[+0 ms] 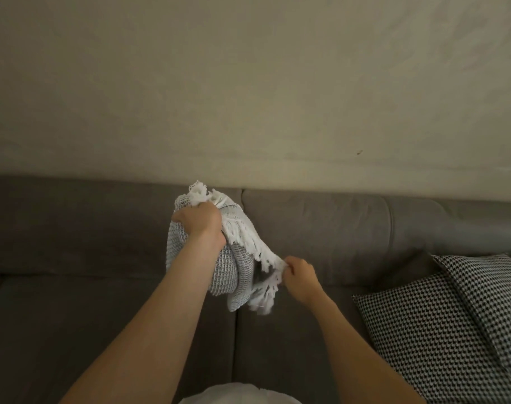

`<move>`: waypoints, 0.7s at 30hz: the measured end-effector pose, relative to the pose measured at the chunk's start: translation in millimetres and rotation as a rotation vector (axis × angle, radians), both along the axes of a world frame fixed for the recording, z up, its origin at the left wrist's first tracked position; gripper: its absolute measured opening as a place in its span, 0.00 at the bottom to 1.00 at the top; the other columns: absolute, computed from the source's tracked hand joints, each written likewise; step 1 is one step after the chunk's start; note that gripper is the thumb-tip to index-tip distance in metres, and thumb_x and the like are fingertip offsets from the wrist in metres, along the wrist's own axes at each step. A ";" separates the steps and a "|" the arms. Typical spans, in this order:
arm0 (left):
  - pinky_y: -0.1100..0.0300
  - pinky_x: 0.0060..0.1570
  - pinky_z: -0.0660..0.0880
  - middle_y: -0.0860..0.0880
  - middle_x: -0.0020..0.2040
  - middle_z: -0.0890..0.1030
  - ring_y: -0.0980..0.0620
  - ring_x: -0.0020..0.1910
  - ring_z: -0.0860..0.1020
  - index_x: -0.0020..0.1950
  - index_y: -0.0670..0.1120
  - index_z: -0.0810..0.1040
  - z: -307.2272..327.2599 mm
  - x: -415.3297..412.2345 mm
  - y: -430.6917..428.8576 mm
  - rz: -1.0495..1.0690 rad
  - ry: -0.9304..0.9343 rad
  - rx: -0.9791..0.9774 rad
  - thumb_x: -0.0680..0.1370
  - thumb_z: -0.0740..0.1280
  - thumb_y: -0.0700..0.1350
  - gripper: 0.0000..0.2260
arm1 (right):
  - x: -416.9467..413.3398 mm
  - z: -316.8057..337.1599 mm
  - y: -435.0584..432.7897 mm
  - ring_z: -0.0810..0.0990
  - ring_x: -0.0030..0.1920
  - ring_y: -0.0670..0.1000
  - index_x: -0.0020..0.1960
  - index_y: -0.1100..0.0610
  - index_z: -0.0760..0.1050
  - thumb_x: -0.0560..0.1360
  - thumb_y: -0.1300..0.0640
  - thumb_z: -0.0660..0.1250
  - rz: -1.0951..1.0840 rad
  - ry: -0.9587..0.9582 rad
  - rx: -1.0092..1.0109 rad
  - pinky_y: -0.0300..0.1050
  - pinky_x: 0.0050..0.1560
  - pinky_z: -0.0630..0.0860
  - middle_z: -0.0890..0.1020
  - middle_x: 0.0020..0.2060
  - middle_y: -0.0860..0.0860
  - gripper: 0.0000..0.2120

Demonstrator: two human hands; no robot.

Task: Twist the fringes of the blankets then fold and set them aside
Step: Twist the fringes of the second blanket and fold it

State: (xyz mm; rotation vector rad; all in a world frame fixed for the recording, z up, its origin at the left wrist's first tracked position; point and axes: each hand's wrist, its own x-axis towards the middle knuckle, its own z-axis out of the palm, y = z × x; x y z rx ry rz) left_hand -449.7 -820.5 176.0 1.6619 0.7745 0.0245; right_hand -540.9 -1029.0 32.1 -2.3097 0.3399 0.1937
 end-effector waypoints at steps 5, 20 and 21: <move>0.48 0.62 0.80 0.45 0.64 0.81 0.43 0.62 0.81 0.71 0.43 0.75 -11.5 1.4 -0.4 0.179 -0.157 -0.212 0.83 0.62 0.40 0.16 | 5.0 20.3 3.0 0.78 0.30 0.48 0.32 0.60 0.78 0.72 0.64 0.62 0.153 0.229 0.120 0.43 0.37 0.76 0.82 0.28 0.51 0.11; 0.50 0.56 0.82 0.55 0.53 0.86 0.53 0.54 0.84 0.55 0.52 0.84 13.3 -12.0 -5.1 -0.371 -0.252 0.021 0.79 0.62 0.39 0.14 | 47.7 94.4 50.0 0.71 0.31 0.49 0.65 0.46 0.66 0.72 0.61 0.76 0.380 -0.411 0.280 0.45 0.34 0.70 0.76 0.34 0.52 0.28; 0.49 0.57 0.82 0.55 0.53 0.86 0.54 0.54 0.83 0.54 0.53 0.84 13.1 -11.8 -4.3 -0.379 -0.254 0.021 0.78 0.62 0.40 0.14 | 47.5 92.6 49.2 0.73 0.32 0.46 0.66 0.47 0.67 0.73 0.59 0.76 0.378 -0.398 0.260 0.39 0.35 0.71 0.78 0.37 0.49 0.27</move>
